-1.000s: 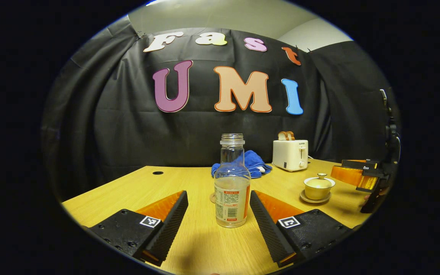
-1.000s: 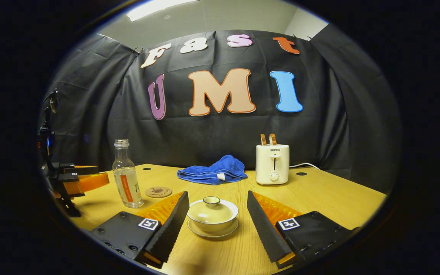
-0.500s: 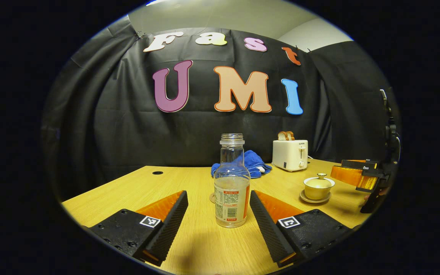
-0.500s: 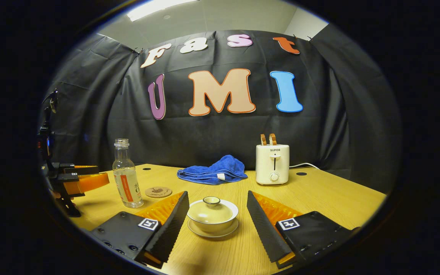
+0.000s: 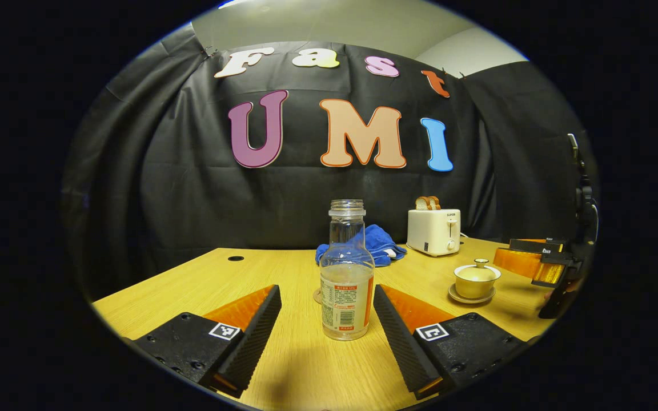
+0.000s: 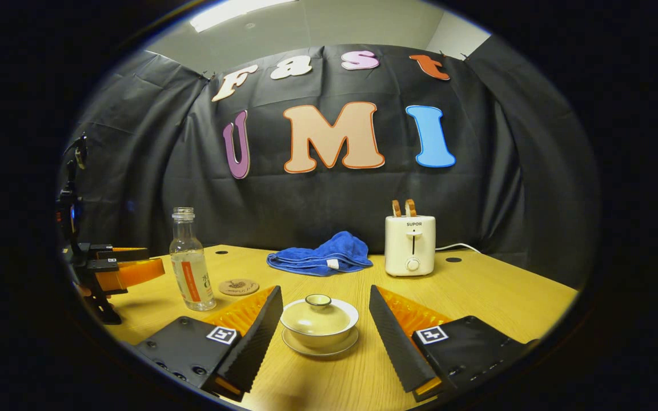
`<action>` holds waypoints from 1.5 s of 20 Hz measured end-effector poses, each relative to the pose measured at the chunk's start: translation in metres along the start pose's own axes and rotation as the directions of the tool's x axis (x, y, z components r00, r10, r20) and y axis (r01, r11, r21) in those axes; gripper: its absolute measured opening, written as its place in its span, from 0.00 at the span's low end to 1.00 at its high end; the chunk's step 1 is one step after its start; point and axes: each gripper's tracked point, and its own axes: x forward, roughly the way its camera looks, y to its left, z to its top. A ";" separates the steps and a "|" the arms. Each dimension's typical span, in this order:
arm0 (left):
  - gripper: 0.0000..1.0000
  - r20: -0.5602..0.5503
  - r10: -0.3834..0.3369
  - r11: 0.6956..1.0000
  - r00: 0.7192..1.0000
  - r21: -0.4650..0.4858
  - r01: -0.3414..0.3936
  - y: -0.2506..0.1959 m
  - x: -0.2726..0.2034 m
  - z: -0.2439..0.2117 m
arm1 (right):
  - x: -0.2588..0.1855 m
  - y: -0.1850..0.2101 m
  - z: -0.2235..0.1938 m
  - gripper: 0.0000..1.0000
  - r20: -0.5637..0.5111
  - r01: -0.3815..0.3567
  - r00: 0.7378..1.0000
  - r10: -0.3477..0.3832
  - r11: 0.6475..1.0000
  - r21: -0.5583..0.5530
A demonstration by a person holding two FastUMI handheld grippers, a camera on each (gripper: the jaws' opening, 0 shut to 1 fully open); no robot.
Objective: Open the teacup lid with one hand, grasp the water bottle and pour water into the teacup with the other hand; after pouring, place the water bottle on the coaster and then close the teacup lid.
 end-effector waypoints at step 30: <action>0.95 -0.001 -0.004 1.000 1.000 -0.001 0.004 -0.002 0.000 0.000 | 0.051 0.011 -0.030 0.66 -0.171 -0.034 0.985 0.033 0.999 0.002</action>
